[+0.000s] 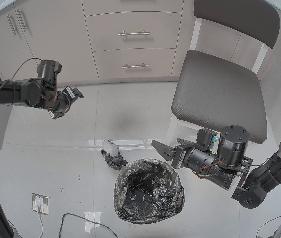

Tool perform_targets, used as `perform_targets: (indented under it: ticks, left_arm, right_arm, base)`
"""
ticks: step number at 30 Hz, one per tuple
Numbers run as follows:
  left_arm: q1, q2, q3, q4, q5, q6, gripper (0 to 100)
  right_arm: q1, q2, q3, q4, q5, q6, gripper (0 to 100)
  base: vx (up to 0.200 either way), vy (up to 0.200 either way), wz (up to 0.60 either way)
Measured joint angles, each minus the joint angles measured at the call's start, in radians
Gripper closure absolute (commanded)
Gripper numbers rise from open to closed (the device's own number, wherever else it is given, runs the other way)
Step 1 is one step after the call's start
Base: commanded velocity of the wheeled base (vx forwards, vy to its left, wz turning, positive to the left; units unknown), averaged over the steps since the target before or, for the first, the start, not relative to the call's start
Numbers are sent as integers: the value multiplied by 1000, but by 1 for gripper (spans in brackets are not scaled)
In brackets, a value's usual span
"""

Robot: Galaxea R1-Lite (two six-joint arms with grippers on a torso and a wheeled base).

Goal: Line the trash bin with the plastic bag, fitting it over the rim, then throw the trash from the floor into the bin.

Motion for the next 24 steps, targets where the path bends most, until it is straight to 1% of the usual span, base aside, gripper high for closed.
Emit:
perform_targets:
  ticks: [5,15,24]
  left_arm:
    - [-16,110,-86,4,-1,-12,0]
    - [-30,232,-187,25,-1,-14,0]
    - [-73,353,-290,38,-1,-12,0]
  right_arm:
    - [-3,36,2,-62,-1,-4,0]
    - [-4,67,5,-69,-1,-6,0]
    - [-3,72,6,-69,-1,-6,0]
  base:
    - [0,0,0]
    - [0,0,0]
    - [0,0,0]
